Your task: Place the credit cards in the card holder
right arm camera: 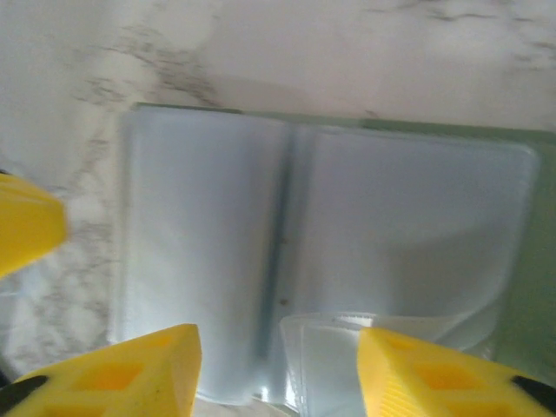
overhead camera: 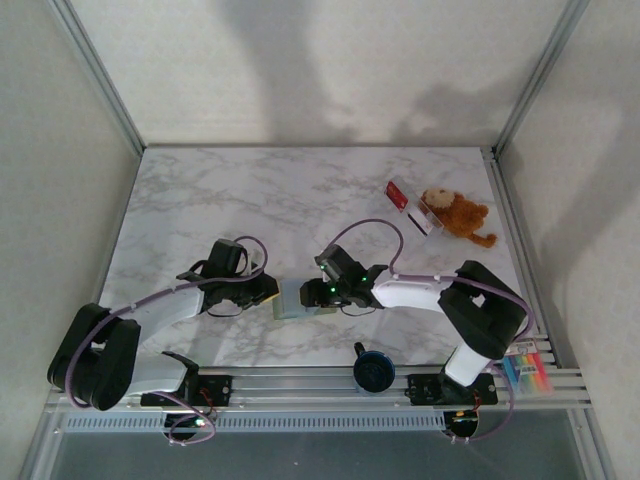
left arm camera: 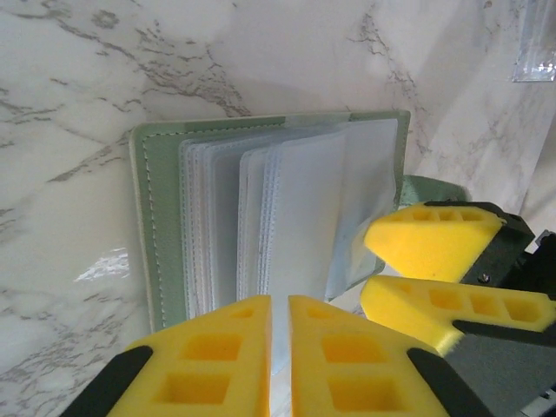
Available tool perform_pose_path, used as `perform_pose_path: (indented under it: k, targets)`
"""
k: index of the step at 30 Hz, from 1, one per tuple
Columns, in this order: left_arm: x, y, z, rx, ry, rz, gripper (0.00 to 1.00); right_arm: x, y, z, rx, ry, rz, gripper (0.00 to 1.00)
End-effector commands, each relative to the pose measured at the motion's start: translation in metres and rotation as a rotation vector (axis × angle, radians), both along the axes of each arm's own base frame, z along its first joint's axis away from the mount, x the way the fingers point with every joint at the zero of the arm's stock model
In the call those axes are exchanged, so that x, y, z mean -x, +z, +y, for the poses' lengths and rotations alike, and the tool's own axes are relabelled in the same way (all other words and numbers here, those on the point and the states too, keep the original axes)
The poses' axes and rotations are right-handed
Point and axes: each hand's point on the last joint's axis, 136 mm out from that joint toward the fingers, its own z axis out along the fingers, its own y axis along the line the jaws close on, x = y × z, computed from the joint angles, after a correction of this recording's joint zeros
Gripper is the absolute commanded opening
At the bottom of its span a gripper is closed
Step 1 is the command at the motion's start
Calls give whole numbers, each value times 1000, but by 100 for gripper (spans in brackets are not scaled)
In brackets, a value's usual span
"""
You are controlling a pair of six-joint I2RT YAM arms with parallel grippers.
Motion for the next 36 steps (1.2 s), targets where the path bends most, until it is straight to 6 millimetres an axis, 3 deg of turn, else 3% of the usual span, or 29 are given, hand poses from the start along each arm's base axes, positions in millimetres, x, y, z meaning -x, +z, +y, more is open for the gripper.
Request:
perform_pose_path:
  k: [1, 6, 11, 22, 31, 36]
  targets:
    - [-3, 1, 1, 11, 8, -8, 12, -3, 7, -22, 140, -29, -73, 55]
    - [-2, -3, 0, 20, 13, 2, 8, 1, 35, -18, 196, 9, -164, 66]
    - [-5, -2, 0, 17, 21, -6, 6, 5, 53, 3, 213, 61, -235, 71]
    - [-3, -12, 26, -18, 123, 19, 3, 6, 14, 35, 299, 123, -216, 81]
    - [1, -13, 30, -7, 122, 13, 3, 5, -2, 32, 342, 110, -205, 80]
    - [6, -13, 25, 16, 92, 22, 3, -2, -5, 14, 432, 66, -227, 77]
